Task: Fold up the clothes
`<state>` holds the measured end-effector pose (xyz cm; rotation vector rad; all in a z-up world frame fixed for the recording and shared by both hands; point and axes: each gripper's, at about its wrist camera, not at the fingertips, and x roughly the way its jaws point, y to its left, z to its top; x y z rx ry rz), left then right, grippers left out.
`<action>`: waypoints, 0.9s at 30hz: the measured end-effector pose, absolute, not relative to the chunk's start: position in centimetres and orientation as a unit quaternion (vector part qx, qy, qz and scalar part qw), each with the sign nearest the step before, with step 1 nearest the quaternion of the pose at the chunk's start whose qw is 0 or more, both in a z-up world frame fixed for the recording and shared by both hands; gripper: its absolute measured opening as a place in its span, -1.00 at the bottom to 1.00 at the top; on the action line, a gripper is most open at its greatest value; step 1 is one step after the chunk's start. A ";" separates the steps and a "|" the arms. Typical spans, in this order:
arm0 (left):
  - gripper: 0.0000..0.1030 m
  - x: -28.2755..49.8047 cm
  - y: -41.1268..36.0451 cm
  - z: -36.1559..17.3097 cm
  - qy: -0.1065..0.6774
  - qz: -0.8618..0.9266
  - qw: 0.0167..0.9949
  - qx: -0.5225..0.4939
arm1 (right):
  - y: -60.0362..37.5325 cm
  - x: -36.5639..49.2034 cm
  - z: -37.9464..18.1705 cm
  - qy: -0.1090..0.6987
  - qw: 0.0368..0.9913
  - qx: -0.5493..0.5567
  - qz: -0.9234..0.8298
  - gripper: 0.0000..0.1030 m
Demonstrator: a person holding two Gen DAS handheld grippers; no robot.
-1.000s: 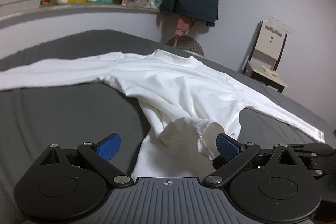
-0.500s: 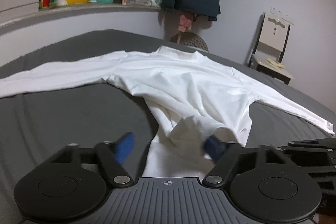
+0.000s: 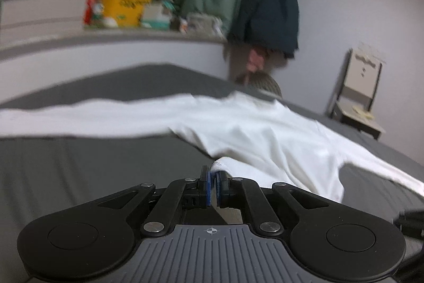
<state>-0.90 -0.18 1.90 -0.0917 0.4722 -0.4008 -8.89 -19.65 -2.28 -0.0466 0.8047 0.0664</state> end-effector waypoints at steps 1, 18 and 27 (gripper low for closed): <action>-0.91 -0.8 0.3 2.2 0.227 -0.192 0.953 -0.048 | -19.3 -8.7 -2.7 0.401 0.915 -0.037 0.036 0.26; -0.91 1.4 6.8 3.4 0.194 -0.119 0.968 -0.106 | -15.1 -7.3 -6.8 0.315 0.937 -0.141 -0.050 -0.31; -0.91 1.9 7.1 1.9 0.207 -0.120 0.963 -0.120 | -19.4 -10.0 -1.4 0.250 0.952 -0.098 -0.145 -0.90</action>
